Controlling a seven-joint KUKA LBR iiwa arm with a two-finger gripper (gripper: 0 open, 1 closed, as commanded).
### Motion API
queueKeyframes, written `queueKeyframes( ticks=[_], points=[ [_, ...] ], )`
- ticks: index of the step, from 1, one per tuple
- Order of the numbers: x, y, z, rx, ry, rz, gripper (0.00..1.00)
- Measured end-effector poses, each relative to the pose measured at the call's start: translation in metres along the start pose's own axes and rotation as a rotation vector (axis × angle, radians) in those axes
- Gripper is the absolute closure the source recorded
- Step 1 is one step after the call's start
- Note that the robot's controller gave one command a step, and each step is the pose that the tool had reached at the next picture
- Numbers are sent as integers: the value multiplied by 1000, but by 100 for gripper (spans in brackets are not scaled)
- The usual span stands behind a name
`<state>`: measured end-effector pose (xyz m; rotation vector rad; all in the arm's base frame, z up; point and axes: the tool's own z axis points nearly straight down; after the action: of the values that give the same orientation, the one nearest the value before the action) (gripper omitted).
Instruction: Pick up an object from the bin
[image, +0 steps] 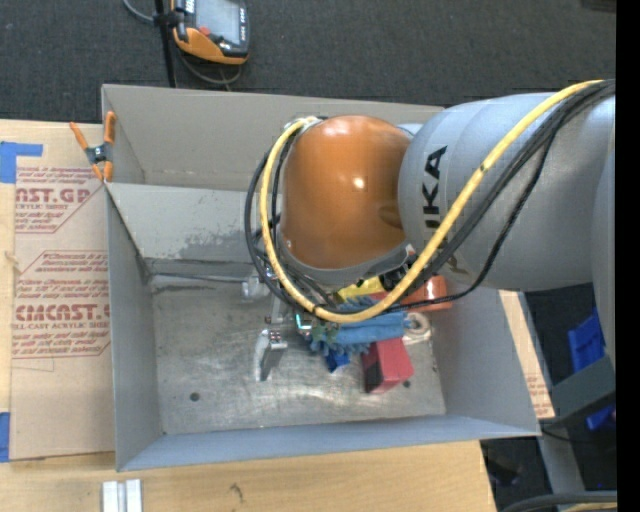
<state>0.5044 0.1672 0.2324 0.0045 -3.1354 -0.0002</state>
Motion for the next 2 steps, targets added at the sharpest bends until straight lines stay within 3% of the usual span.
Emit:
queueKeyframes(
  ticks=[1, 2],
  points=[
    [-2, -1, -3, -1, -7, 2, 0],
    [-17, 7, 25, -2, -15, -60, 0]
  ],
)
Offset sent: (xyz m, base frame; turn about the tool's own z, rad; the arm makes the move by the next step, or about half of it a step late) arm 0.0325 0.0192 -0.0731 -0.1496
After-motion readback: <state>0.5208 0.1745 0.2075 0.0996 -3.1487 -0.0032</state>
